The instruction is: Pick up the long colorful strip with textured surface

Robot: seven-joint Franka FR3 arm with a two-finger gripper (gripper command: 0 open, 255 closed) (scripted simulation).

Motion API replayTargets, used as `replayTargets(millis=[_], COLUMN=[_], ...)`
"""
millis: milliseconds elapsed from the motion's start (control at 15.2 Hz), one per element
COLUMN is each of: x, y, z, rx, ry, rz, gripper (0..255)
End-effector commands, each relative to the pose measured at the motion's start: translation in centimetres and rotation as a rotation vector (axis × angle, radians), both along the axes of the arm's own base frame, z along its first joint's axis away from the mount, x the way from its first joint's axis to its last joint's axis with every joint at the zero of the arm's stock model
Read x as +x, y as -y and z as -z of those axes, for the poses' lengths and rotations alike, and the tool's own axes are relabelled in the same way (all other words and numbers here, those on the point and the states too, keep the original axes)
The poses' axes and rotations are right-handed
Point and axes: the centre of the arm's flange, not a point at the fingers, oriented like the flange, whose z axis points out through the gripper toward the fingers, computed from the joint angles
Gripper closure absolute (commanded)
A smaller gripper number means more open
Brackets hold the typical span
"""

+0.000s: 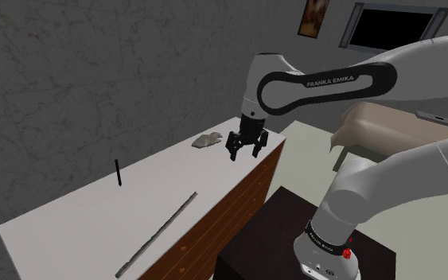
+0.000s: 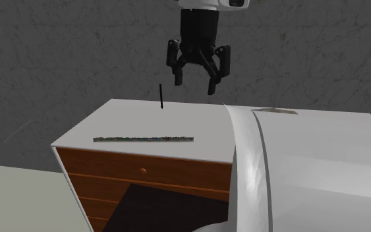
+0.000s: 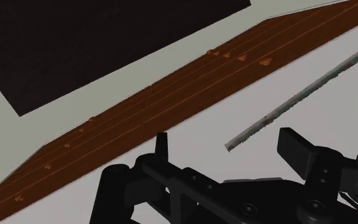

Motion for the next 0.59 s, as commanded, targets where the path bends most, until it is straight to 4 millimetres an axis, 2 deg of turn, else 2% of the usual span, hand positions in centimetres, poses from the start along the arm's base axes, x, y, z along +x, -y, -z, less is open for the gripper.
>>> replayTargets(millis=[0, 528], x=[0.6, 4.0], y=[-1.6, -7.7], z=[2.0, 9.2], rx=[0.017, 0.082], ry=[-0.013, -0.063], rz=[0.077, 0.360], gripper=[0, 0])
